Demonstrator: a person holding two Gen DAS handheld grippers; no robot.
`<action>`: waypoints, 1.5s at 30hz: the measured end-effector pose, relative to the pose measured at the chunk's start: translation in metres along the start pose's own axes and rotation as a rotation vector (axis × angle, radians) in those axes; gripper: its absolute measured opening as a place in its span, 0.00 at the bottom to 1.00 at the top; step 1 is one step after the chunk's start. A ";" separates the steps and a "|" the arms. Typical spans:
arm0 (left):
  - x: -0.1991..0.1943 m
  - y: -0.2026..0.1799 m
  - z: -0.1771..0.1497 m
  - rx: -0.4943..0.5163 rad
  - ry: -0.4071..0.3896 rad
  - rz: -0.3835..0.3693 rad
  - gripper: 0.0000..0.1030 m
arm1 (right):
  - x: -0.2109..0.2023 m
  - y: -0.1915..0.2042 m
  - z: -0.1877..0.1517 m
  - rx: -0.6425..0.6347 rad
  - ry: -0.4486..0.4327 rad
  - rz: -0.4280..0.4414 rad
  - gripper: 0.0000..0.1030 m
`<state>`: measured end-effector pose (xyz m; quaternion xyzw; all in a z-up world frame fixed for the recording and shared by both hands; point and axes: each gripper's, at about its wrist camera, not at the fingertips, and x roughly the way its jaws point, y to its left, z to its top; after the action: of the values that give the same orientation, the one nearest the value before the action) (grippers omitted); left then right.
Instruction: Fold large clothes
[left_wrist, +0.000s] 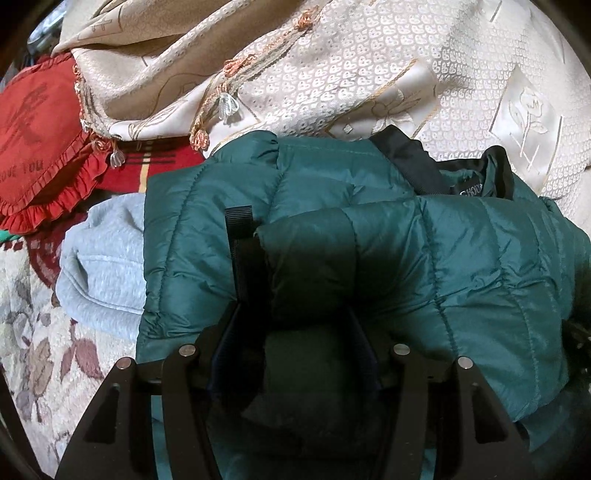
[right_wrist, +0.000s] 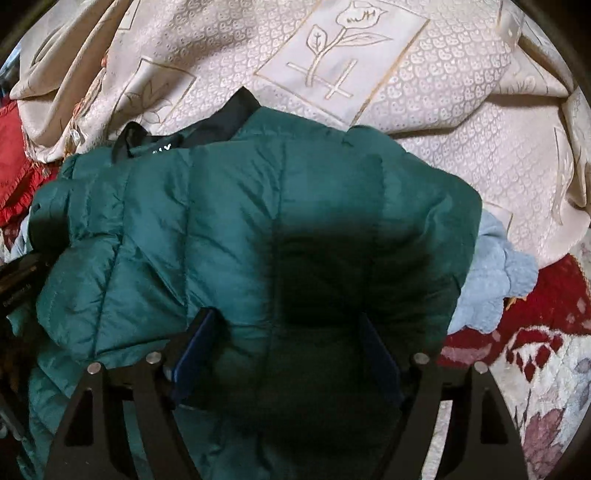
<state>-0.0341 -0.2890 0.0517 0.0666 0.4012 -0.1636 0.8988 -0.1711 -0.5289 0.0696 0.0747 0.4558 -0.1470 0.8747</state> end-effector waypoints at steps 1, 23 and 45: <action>0.000 0.000 0.000 -0.001 0.000 -0.002 0.38 | -0.004 -0.001 0.001 0.002 0.002 0.013 0.79; -0.029 0.007 -0.012 0.025 -0.013 0.022 0.43 | -0.031 -0.069 -0.025 0.162 0.042 0.066 0.85; -0.123 0.009 -0.060 0.060 -0.061 -0.022 0.43 | -0.117 -0.036 -0.073 0.098 0.089 0.196 0.85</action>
<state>-0.1500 -0.2356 0.1031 0.0841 0.3695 -0.1871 0.9063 -0.3031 -0.5218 0.1235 0.1680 0.4768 -0.0793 0.8592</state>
